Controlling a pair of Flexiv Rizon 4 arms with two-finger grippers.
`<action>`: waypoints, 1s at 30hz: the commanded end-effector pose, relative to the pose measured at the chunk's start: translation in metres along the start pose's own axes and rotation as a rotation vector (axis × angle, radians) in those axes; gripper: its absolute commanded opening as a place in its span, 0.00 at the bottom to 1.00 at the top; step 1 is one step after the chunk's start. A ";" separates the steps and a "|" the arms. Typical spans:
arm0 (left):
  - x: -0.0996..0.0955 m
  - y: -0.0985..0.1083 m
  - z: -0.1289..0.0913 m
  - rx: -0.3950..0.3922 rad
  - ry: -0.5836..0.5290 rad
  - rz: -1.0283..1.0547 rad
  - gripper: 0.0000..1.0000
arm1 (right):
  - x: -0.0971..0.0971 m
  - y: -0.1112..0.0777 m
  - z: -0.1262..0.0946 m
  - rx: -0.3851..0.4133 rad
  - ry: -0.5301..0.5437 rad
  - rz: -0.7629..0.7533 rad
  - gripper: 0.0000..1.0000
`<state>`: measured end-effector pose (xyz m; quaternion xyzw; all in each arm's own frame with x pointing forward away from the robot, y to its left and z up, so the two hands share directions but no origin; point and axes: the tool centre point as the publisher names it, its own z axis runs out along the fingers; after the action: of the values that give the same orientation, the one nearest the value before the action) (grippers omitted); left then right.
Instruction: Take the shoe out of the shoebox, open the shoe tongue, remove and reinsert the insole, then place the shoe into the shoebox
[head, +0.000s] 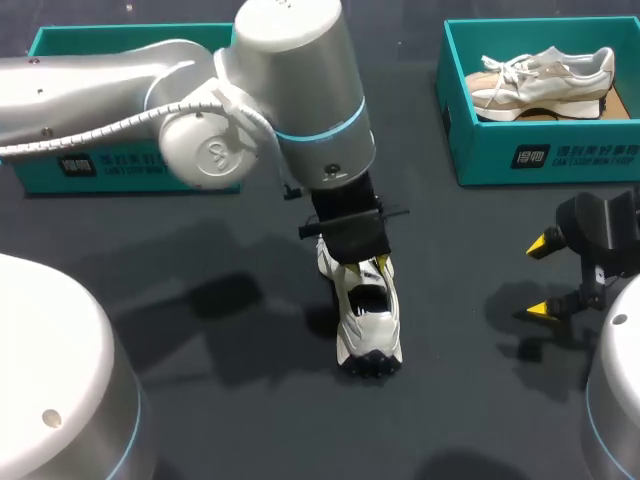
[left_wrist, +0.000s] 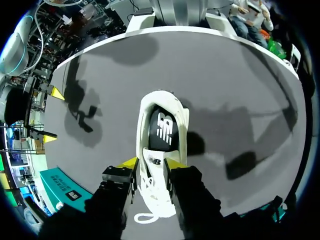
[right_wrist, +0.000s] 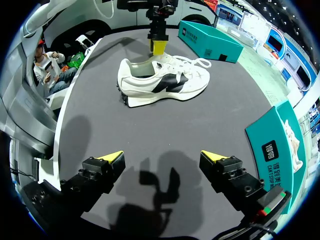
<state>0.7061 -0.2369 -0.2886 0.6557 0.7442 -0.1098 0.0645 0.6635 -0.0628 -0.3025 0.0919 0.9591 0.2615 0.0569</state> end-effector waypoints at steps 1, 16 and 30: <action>-0.003 -0.005 -0.037 -0.037 0.021 -0.058 0.32 | 0.002 0.000 -0.001 0.002 -0.003 0.000 1.00; -0.006 -0.013 -0.051 -0.107 0.140 -0.354 1.00 | 0.002 0.000 -0.001 0.002 -0.003 0.000 1.00; -0.001 -0.048 -0.038 -0.216 0.002 -0.881 1.00 | 0.002 0.000 -0.001 0.002 -0.003 0.000 1.00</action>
<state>0.6758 -0.2368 -0.2418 0.4371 0.8975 -0.0558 0.0172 0.6635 -0.0628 -0.3025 0.0919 0.9591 0.2616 0.0569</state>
